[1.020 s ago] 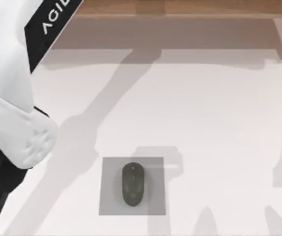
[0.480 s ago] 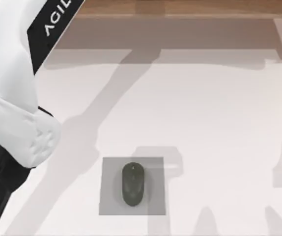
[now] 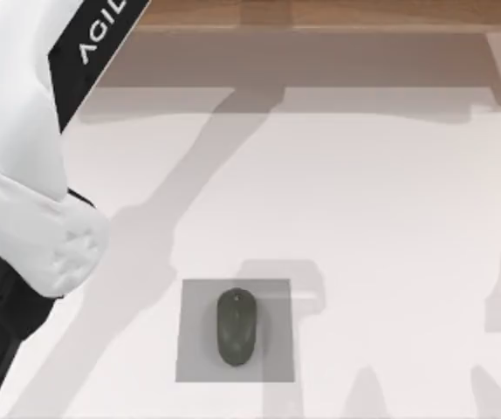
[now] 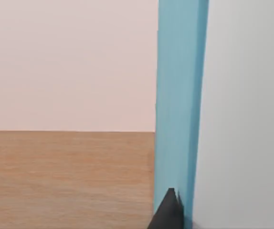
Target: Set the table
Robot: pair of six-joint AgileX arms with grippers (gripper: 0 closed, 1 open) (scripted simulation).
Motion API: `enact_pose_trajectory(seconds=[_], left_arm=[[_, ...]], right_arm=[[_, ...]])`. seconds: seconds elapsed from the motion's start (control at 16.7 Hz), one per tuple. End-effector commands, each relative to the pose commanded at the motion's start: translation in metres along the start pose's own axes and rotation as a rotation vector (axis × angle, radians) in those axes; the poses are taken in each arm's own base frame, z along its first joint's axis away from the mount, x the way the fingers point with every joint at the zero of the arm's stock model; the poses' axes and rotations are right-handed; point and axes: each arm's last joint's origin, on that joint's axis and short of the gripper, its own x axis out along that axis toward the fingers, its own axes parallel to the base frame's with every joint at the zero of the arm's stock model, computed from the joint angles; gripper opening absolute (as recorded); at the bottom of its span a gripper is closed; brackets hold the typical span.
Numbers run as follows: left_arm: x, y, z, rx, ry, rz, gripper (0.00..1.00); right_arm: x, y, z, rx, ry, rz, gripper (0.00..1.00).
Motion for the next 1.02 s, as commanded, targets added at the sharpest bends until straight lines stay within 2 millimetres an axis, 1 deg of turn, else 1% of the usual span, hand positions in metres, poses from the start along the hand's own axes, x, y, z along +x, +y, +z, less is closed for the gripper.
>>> enact_pose_trajectory(seconds=[0.12,0.18,0.72,1.02], left_arm=[[0.000,0.000,0.000,0.000,0.000,0.000,0.02],[0.000,0.000,0.000,0.000,0.000,0.000,0.00],[-0.001,-0.002,0.001,0.001,-0.001,-0.004,0.00],[-0.014,-0.001,0.011,-0.003,-0.006,0.001,0.00]], right_arm=[[0.000,0.000,0.000,0.000,0.000,0.000,1.00],[0.000,0.000,0.000,0.000,0.000,0.000,1.00],[0.000,0.000,0.000,0.000,0.000,0.000,1.00],[0.000,0.000,0.000,0.000,0.000,0.000,1.00]])
